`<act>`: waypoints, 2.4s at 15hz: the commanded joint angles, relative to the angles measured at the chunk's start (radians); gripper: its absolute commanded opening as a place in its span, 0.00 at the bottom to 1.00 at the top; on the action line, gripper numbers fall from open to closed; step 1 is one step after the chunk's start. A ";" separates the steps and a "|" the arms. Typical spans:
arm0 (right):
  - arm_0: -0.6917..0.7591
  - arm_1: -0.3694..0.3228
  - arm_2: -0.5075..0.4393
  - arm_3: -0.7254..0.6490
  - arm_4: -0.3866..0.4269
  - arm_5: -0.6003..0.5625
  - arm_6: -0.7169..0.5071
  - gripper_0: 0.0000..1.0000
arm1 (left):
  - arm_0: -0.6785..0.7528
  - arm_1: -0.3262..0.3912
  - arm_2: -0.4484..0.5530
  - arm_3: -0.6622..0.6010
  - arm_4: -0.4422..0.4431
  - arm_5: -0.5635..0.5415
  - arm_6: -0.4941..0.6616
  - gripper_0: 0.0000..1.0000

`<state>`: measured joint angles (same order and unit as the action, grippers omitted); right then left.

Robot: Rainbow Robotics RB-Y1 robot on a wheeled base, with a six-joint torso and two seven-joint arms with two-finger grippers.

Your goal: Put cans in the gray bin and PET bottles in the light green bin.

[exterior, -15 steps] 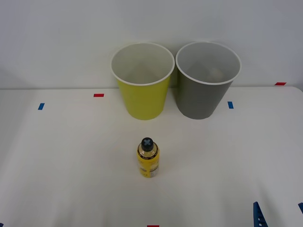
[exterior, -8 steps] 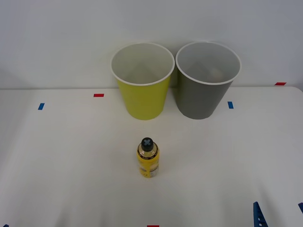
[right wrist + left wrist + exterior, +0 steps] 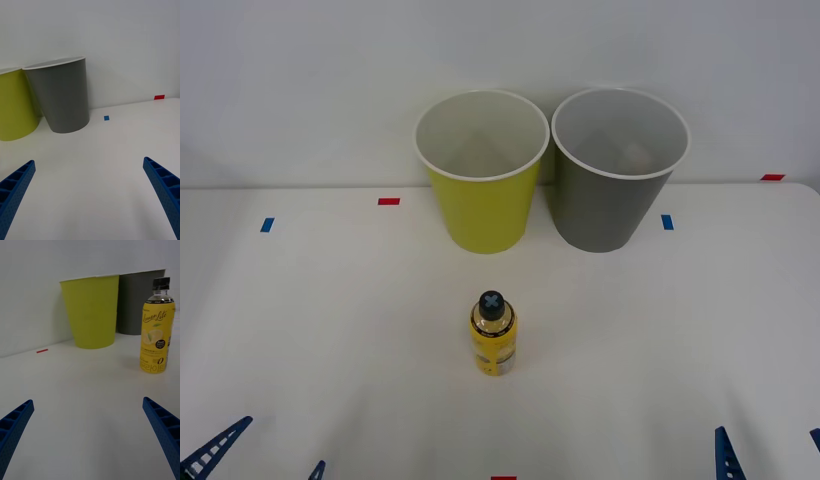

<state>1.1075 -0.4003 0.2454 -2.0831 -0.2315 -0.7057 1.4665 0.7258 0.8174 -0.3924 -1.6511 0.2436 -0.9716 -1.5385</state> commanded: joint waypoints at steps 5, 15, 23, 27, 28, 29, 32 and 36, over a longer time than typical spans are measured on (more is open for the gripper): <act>0.000 0.000 0.000 0.000 0.000 0.000 0.000 1.00 | -0.313 0.143 -0.226 0.044 0.026 0.031 0.000 1.00; 0.000 0.000 0.000 0.000 0.000 0.000 0.000 1.00 | -0.741 0.154 -0.580 0.109 0.201 0.120 0.001 1.00; 0.000 0.000 0.000 0.000 0.000 0.000 0.000 1.00 | -0.832 0.048 -0.586 0.109 0.200 0.208 0.009 1.00; 0.000 0.000 0.000 0.000 0.000 0.000 0.000 1.00 | -0.924 0.032 -0.694 0.109 0.286 0.208 0.001 1.00; 0.000 0.000 0.000 0.000 0.000 0.000 0.000 1.00 | -0.939 0.029 -0.703 0.109 0.293 0.215 0.000 1.00; 0.000 0.000 0.000 0.000 0.000 0.000 0.000 1.00 | -0.956 0.019 -0.704 0.109 0.293 0.229 -0.003 1.00; 0.000 0.000 0.000 0.000 0.000 0.000 0.000 1.00 | -0.984 -0.011 -0.704 0.109 0.293 0.257 -0.009 1.00; 0.000 0.000 0.000 0.000 0.000 0.000 0.000 1.00 | -1.017 -0.041 -0.704 0.109 0.293 0.287 -0.022 0.95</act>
<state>1.1075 -0.4003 0.2454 -2.0831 -0.2315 -0.7057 1.4665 -0.2841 0.7841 -1.0969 -1.5415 0.5370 -0.6917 -1.5570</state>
